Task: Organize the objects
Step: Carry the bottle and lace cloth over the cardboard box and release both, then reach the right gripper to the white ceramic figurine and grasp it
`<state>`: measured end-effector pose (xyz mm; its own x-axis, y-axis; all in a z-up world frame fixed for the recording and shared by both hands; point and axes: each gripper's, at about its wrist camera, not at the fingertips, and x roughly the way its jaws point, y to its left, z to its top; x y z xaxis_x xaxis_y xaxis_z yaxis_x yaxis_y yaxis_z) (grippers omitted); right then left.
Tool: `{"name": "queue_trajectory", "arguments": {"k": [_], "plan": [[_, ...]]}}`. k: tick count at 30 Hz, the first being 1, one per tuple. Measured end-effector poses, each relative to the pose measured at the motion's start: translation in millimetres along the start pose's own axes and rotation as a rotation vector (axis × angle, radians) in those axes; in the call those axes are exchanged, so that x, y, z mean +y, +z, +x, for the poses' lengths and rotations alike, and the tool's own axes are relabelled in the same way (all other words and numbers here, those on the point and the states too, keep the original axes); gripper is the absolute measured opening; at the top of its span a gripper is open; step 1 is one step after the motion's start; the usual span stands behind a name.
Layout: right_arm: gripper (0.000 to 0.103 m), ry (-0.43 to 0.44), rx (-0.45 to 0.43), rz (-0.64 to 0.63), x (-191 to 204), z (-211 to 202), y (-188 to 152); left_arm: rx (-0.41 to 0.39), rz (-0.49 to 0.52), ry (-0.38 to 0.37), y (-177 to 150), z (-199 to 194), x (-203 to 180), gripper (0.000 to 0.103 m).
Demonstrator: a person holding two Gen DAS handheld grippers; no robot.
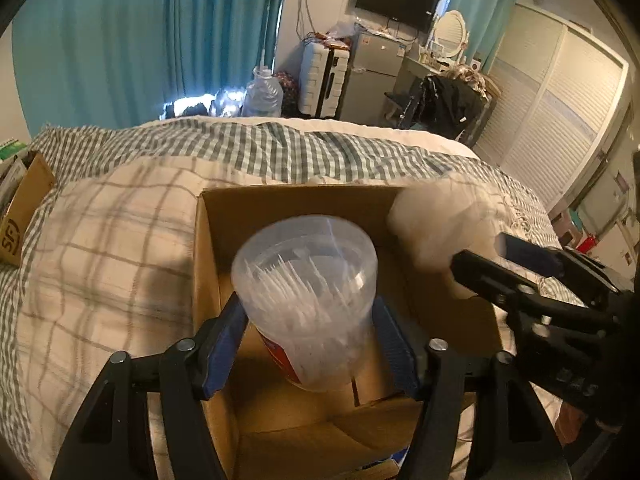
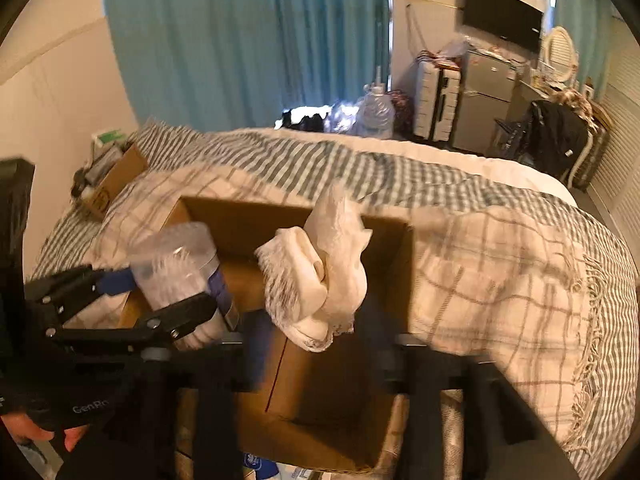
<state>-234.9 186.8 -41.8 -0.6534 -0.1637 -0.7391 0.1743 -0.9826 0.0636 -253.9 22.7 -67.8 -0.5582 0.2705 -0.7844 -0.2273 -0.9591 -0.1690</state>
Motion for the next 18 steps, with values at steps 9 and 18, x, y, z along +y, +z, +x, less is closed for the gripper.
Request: {"name": "queue_trajectory", "arguments": {"k": [9, 18], "plan": [[0.077, -0.059, -0.046, 0.03, -8.1, -78.2, 6.0, -0.071, -0.052, 0.086, -4.7, -75.0, 15.0, 0.099], [0.094, -0.073, -0.142, -0.071, 38.6, -206.4, -16.7, -0.178, -0.001, 0.126, -41.0, -197.0, 17.9, 0.103]]}}
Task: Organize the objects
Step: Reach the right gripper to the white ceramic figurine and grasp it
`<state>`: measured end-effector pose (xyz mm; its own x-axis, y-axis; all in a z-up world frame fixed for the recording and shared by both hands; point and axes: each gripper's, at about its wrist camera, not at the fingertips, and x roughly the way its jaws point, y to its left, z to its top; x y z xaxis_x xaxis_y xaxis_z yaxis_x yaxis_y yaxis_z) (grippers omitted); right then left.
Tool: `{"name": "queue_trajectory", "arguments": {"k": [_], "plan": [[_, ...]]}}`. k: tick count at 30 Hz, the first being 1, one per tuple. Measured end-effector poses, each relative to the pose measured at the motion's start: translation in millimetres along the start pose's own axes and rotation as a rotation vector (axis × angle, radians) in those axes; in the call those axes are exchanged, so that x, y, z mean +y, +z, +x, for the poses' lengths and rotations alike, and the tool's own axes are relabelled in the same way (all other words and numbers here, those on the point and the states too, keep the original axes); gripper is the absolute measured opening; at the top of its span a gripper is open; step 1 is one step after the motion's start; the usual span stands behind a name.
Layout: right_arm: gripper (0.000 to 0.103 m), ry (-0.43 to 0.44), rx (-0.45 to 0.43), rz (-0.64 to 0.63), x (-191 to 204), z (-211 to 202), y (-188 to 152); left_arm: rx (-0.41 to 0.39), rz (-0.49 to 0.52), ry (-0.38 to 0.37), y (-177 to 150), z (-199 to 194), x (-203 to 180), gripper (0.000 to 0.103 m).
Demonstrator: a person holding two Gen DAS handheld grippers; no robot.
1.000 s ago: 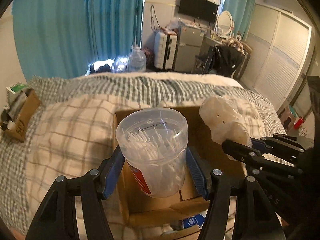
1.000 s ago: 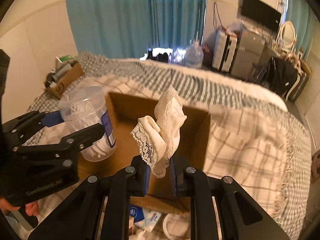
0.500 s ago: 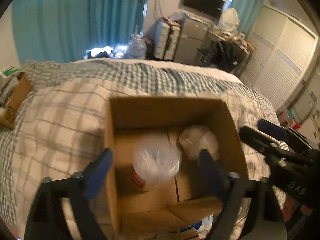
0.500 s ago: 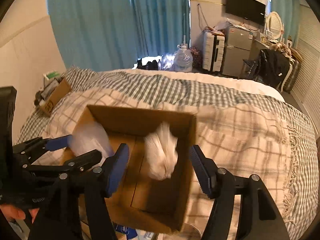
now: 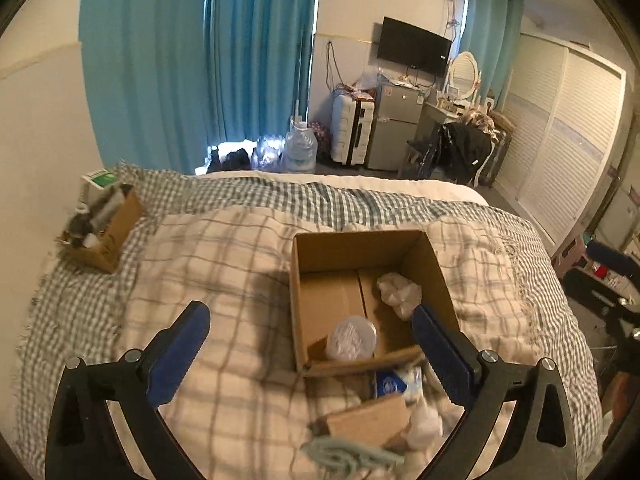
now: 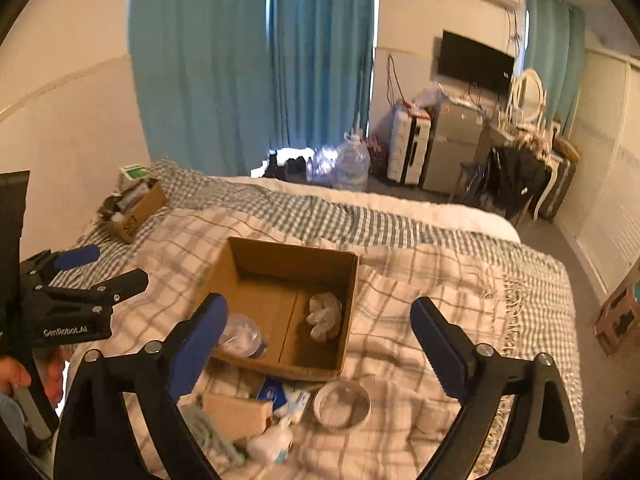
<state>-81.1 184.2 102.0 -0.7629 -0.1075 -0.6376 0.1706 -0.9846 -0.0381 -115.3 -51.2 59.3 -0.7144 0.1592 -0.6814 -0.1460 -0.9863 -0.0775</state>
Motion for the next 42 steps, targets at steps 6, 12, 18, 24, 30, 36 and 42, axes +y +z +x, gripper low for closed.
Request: {"name": "queue_trajectory", "arguments": {"k": [6, 12, 18, 24, 30, 36, 42], "plan": [[0.102, 0.02, 0.006, -0.015, 11.6, -36.6, -36.9, 0.018, -0.012, 0.032, -43.8, -23.9, 2.5, 0.103], [0.102, -0.006, 0.056, -0.001, 16.6, -16.6, -98.3, 0.096, -0.029, 0.069, -103.6, 6.8, -4.2, 0.103], [0.102, -0.053, 0.17, 0.012, 15.0, 34.3, -149.5, 0.232, -0.033, 0.107, -159.2, 58.6, -17.2, 0.103], [0.102, 0.011, 0.295, 0.027, 25.4, 80.2, -175.1, 0.317, -0.041, 0.11, -193.1, 80.7, -16.8, 0.103], [0.083, 0.079, 0.42, -0.022, 44.2, 124.9, -183.5, 0.328, -0.092, 0.084, -187.8, 84.7, 1.0, 0.103], [0.054, 0.101, 0.504, -0.035, 51.3, 157.6, -195.3, 0.356, -0.065, 0.09, -182.6, 93.2, 2.0, 0.103], [0.053, 0.086, 0.374, 0.028, 21.9, 117.0, -175.0, 0.361, -0.031, 0.065, -166.8, 102.1, -18.2, 0.103]]}}
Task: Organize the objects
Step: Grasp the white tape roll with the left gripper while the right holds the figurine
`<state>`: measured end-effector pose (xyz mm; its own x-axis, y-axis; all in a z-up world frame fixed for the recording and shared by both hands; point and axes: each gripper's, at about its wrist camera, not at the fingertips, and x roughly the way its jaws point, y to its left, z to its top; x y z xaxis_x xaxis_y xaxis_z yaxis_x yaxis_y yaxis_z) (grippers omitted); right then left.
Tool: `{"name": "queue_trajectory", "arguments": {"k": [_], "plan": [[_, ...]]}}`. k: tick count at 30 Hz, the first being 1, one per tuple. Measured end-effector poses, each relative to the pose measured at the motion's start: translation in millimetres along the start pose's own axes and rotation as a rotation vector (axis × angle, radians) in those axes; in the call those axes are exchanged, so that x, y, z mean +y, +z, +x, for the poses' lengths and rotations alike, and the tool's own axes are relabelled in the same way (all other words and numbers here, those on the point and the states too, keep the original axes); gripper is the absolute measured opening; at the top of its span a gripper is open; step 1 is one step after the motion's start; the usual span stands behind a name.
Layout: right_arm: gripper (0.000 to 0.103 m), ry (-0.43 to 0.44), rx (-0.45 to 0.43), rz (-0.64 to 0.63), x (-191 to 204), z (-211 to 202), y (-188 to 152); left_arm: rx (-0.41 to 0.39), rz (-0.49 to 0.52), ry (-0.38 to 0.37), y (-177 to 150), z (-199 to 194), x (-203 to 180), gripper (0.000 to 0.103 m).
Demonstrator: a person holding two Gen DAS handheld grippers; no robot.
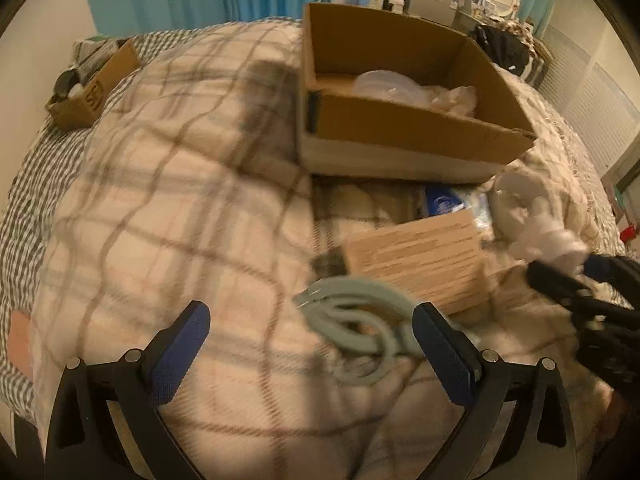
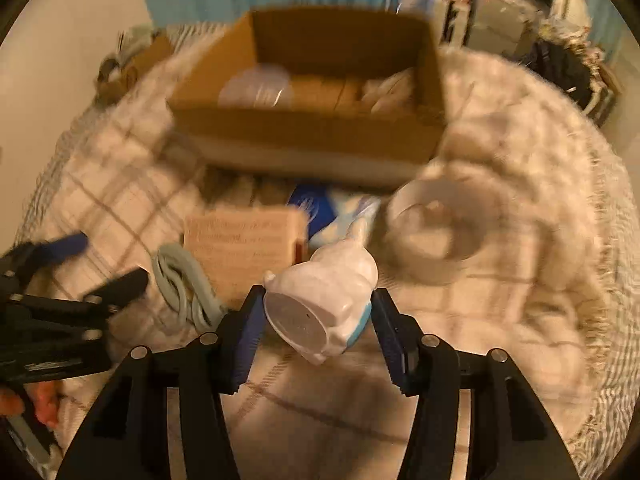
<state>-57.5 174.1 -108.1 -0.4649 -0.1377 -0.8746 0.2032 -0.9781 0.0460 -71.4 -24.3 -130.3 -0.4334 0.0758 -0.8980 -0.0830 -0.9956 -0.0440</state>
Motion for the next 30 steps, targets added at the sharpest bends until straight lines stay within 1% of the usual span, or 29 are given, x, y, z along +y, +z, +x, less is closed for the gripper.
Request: {"name": "queue_trajectory", "arguments": {"k": [3, 6, 8, 11, 13, 15, 17, 20, 22, 23, 24, 27, 30], "plan": [[0.053, -0.02, -0.042, 0.031, -25.5, -23.2, 6.3, -0.008, 0.035, -0.026, 13.6, 1.2, -27.2, 0.103], [0.053, -0.069, -0.075, 0.099, -67.7, -40.0, 11.4, -0.015, 0.064, -0.099, 28.7, 5.2, -59.8, 0.103], [0.053, -0.113, -0.072, 0.124, -87.3, -41.6, 13.1, -0.022, 0.081, -0.14, 37.4, 9.2, -85.8, 0.103], [0.053, -0.185, -0.055, 0.153, -115.5, -35.3, 10.5, -0.01, 0.113, -0.197, 44.5, 21.1, -121.9, 0.103], [0.053, -0.189, -0.049, 0.18, -134.5, -33.5, 6.8, 0.005, 0.132, -0.23, 46.7, 31.5, -141.9, 0.103], [0.053, -0.188, -0.046, 0.204, -145.5, -29.6, 2.2, 0.028, 0.151, -0.236, 50.1, 44.4, -159.6, 0.103], [0.053, -0.19, -0.038, 0.219, -156.4, -23.7, -3.3, 0.057, 0.146, -0.251, 54.2, 59.1, -170.5, 0.103], [0.053, -0.176, -0.018, 0.238, -166.0, -10.9, -9.0, 0.091, 0.131, -0.263, 60.9, 77.7, -179.4, 0.099], [0.053, -0.172, -0.01, 0.247, -167.4, -4.5, -11.4, 0.095, 0.131, -0.258, 64.5, 85.9, -182.2, 0.095], [0.053, -0.17, -0.009, 0.25, -167.4, -1.7, -11.9, 0.091, 0.136, -0.258, 64.4, 87.6, -186.1, 0.09], [0.053, -0.169, -0.008, 0.254, -167.9, 0.1, -12.0, 0.088, 0.143, -0.264, 64.4, 88.7, -187.6, 0.082], [0.053, -0.169, -0.008, 0.258, -165.8, 1.9, -13.1, 0.096, 0.134, -0.288, 60.9, 92.7, -186.8, 0.082], [0.053, -0.165, -0.016, 0.263, -163.9, -4.0, -15.2, 0.09, 0.123, -0.295, 59.6, 83.7, -180.7, 0.082]]}}
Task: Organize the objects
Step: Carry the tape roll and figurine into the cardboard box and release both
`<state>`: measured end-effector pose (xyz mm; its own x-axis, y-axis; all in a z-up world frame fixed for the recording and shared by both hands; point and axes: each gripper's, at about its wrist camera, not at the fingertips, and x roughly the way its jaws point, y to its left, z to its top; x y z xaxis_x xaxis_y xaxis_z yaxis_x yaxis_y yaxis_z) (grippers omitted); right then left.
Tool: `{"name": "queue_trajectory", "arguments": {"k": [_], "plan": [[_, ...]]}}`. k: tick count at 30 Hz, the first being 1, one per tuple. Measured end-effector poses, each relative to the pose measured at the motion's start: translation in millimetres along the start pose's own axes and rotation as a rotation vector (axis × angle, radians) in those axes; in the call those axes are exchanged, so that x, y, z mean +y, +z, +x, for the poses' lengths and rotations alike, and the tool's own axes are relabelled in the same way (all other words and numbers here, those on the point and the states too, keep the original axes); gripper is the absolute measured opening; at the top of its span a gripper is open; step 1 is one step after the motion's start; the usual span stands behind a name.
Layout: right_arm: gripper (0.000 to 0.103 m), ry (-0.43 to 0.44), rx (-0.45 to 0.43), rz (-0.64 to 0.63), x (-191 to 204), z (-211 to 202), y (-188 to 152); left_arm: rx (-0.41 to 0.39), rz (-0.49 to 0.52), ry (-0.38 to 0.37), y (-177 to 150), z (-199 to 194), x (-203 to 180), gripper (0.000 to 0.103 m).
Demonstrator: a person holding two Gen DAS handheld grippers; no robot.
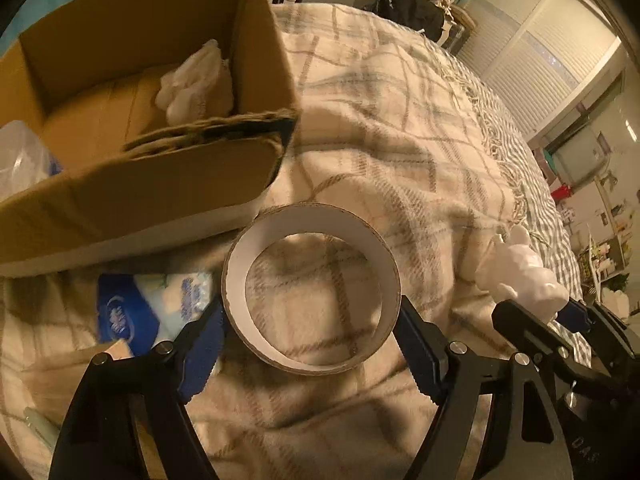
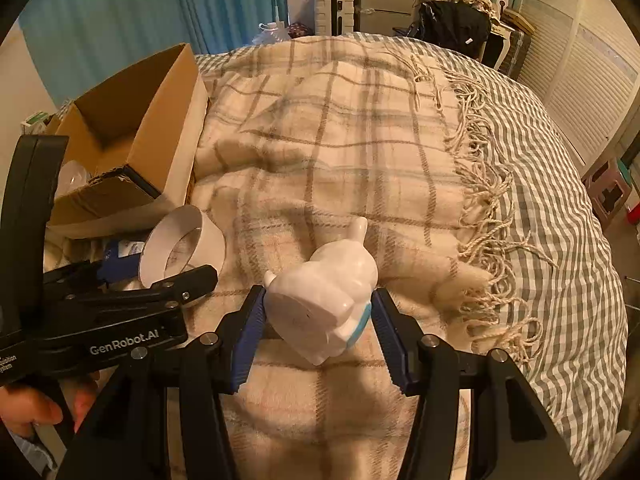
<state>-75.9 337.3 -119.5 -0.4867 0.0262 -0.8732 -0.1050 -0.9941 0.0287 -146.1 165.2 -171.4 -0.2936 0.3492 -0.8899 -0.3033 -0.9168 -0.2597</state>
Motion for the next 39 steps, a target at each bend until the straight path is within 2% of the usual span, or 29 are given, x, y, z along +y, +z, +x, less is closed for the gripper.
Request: {"name": "queue_trajectory", "arguments": {"k": [6, 10, 20, 27, 31, 36, 39], "plan": [[0.053, -0.004, -0.039, 0.006, 6.1, -30.1, 0.8, -0.037, 0.014, -0.015, -15.9, -40.8, -0.6, 0.082], [0.053, -0.009, -0.087, -0.027, 22.1, -67.2, 3.8, -0.088, 0.028, -0.011, -25.4, -76.0, -0.3, 0.082], [0.053, 0.021, -0.219, -0.122, 71.5, -153.8, 8.0, -0.265, 0.045, 0.012, -36.9, -189.4, 22.8, 0.082], [0.053, 0.072, -0.289, -0.214, 109.3, -187.6, 33.7, -0.357, 0.05, 0.068, -3.9, -238.7, 45.2, 0.082], [0.053, 0.191, -0.315, -0.222, 125.2, -187.9, 68.2, -0.377, 0.055, 0.097, 28.3, -249.6, 62.1, 0.082], [0.053, 0.274, -0.306, -0.195, 137.8, -161.4, 120.7, -0.386, 0.093, 0.204, 75.5, -234.7, 83.0, 0.082], [0.053, 0.274, -0.29, -0.183, 148.3, -130.5, 153.1, -0.362, 0.093, 0.218, 98.7, -208.6, 96.1, 0.082]]}}
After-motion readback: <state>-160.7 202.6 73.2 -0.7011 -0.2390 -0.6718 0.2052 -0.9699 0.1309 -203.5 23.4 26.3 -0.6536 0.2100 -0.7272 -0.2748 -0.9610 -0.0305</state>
